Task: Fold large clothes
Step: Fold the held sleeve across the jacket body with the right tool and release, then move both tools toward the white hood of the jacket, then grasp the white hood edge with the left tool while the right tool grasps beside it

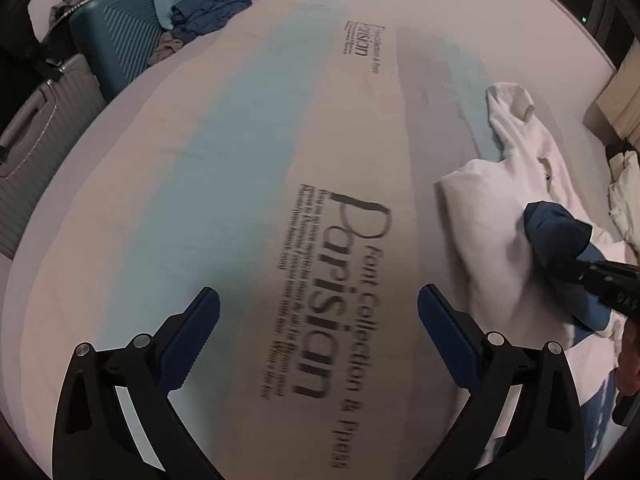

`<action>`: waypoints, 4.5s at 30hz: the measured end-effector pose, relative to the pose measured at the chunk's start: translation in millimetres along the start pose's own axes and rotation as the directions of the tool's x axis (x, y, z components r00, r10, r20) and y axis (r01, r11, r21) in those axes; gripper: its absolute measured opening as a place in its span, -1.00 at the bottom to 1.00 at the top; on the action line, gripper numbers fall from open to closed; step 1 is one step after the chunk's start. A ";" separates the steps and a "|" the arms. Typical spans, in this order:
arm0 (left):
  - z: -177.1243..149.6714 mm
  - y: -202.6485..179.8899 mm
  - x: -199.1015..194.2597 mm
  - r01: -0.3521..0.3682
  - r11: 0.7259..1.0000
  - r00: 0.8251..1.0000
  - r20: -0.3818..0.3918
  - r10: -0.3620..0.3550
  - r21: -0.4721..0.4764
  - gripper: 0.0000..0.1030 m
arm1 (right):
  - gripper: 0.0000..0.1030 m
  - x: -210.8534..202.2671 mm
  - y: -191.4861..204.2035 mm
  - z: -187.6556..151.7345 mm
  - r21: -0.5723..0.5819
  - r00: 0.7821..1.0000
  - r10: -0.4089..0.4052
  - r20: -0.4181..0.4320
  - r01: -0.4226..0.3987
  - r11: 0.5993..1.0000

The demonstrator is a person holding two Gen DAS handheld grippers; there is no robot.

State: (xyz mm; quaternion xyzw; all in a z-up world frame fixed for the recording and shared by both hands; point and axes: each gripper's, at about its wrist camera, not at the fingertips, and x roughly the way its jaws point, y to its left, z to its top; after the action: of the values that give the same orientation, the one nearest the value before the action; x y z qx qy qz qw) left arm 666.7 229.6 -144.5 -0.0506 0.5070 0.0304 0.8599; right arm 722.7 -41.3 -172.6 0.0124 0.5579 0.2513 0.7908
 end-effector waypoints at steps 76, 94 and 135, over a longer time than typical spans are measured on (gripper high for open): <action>25.9 -203.6 -12.9 0.156 0.971 0.988 -0.047 -0.150 0.180 0.89 | 0.86 -154.9 -165.3 -47.4 0.126 0.949 -0.232 0.215 0.209 0.970; 159.7 -326.5 64.4 0.173 0.938 0.985 -0.069 -0.159 0.299 0.88 | 0.86 -173.8 -287.0 30.1 0.101 0.955 -0.222 0.197 0.206 0.973; 308.8 -362.3 299.6 0.292 0.891 0.952 -0.195 -0.236 0.348 0.17 | 0.15 41.3 -415.4 238.8 0.227 0.997 -0.080 0.008 0.076 0.971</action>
State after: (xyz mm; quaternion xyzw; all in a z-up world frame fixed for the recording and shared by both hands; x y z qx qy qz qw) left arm 1117.6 -93.5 -237.9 0.0428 0.5541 -0.1877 0.8099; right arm 1104.6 -324.7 -243.3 0.0825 0.5760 0.1548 0.7985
